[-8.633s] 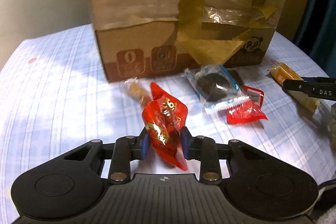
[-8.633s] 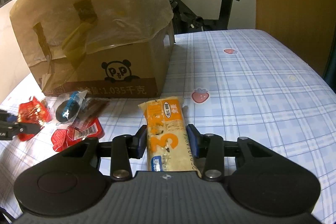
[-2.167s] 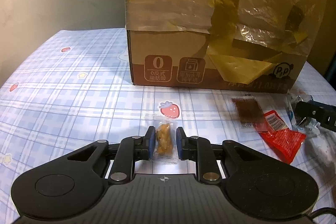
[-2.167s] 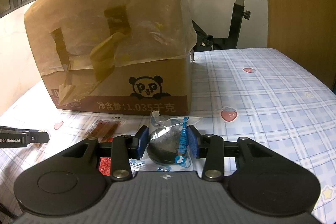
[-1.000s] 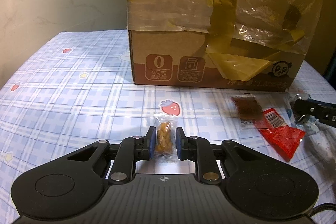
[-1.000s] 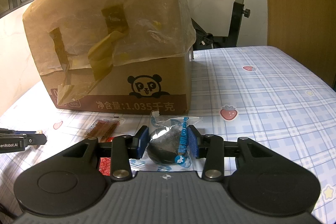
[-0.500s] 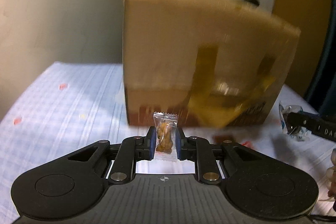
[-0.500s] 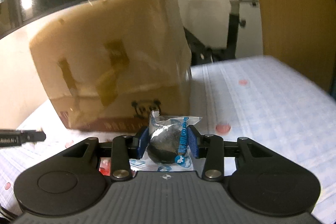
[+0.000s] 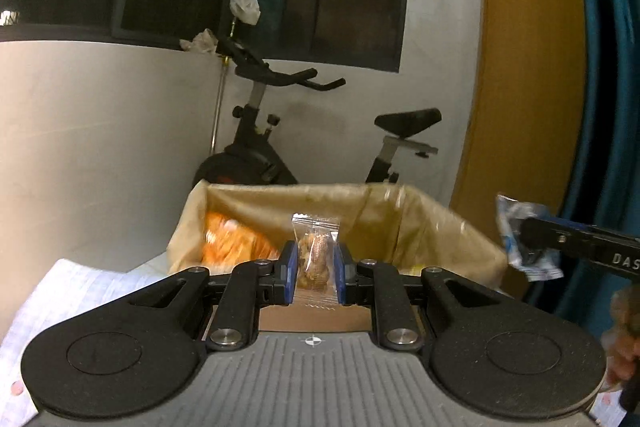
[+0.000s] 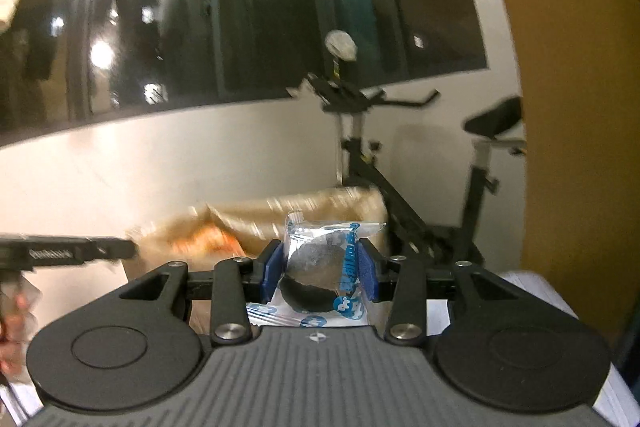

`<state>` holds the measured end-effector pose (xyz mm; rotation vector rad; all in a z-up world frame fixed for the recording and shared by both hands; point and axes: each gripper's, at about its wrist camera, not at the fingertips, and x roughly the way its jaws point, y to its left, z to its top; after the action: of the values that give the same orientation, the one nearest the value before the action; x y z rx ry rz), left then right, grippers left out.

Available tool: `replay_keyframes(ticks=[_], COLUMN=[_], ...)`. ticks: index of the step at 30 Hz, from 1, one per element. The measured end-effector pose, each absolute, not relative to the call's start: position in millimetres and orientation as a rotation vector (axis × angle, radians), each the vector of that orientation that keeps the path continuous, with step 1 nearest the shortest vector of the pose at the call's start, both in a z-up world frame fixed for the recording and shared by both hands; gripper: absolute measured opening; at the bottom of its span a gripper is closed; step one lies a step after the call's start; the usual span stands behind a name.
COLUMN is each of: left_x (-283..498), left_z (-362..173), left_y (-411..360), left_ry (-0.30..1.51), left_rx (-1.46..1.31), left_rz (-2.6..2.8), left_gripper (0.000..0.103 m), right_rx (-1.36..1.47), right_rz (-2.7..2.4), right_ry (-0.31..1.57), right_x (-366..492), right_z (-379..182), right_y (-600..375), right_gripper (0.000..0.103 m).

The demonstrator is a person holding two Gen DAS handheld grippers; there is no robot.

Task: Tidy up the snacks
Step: 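Lift both packets over the box and open both grippers to drop them, then lower both open grippers toward the red and brown packets on the table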

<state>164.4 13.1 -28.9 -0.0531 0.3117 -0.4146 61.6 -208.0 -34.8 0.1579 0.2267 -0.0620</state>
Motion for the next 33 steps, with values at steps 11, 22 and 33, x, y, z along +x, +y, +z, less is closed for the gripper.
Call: replay_keyframes(ticks=[11,22,33], left_x=[247.5,212.7,157.0], left_z=[-30.1,-35.5,-37.2], left_y=[-13.9,21.8,62.5], left_ry=[0.418,0.389,0.354], left_rx=[-0.019,-0.021,-0.013], left_rz=[-0.299,-0.359,-0.376], left_gripper=[0.022,0.063,0.064], right_rx=[0.223,0.178,0.125], right_rz=[-0.009,-0.005,0.001], right_ry=[0.487,0.457,0.302], right_x=[208.1,194.4,99.4], right_z=[-31.4,-34.9,-32.5], right_y=[-209.7,-206.6,-210.2], right_gripper=[0.042,0.053,0.053])
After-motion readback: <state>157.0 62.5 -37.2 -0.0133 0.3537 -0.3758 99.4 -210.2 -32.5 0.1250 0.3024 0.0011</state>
